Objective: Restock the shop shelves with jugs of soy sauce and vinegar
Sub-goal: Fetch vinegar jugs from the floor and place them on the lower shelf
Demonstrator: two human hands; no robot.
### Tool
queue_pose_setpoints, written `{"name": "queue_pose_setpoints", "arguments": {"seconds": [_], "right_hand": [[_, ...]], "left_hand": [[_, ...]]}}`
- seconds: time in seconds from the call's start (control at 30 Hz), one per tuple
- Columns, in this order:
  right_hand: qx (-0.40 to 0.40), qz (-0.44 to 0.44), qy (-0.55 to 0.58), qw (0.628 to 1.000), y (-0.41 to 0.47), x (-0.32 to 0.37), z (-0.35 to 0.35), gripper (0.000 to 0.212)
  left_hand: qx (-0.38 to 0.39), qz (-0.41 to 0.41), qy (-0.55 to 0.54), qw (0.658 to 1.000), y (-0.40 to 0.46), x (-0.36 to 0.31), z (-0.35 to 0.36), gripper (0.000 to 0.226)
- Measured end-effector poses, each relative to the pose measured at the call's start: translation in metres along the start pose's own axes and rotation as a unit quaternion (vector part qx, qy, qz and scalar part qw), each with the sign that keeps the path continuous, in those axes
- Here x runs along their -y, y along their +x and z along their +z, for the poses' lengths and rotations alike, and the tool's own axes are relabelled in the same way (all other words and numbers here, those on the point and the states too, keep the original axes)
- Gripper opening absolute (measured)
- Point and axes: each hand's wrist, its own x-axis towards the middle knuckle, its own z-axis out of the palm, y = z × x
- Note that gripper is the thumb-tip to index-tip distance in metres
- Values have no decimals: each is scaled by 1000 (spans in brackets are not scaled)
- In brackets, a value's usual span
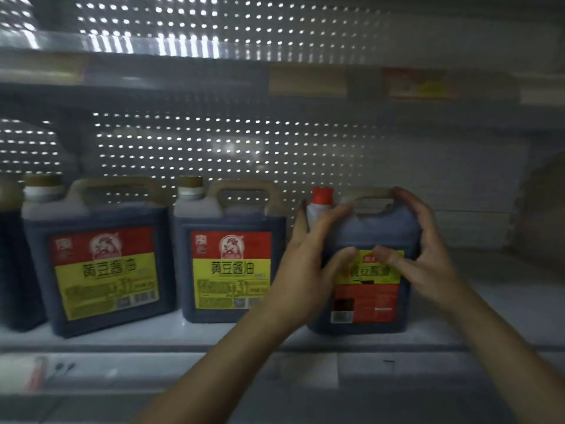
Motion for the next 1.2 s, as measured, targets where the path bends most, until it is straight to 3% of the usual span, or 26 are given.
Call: {"name": "queue_pose_setpoints", "arguments": {"seconds": [0.1, 0.33, 0.53, 0.87, 1.03, 1.2], "right_hand": [[7, -10, 10, 1000, 0, -4, 0, 84], [79, 22, -6, 997, 0, 2, -15, 89], [51, -20, -101, 993, -4, 1, 2, 88], [-6, -32, -115, 993, -13, 12, 20, 85], [16, -32, -117, 993, -14, 15, 13, 83], [23, -35, -118, 992, -13, 16, 11, 82]], "left_hand": [[-31, 3, 66, 997, -1, -5, 2, 59], [-36, -7, 50, 998, -1, -9, 4, 62], [-80, -42, 84, 992, -5, -7, 3, 58], [-82, -74, 74, 991, -6, -12, 7, 70], [-73, -85, 73, 991, -6, -15, 8, 72], [-87, -90, 149, 981, -23, -25, 21, 78]]}}
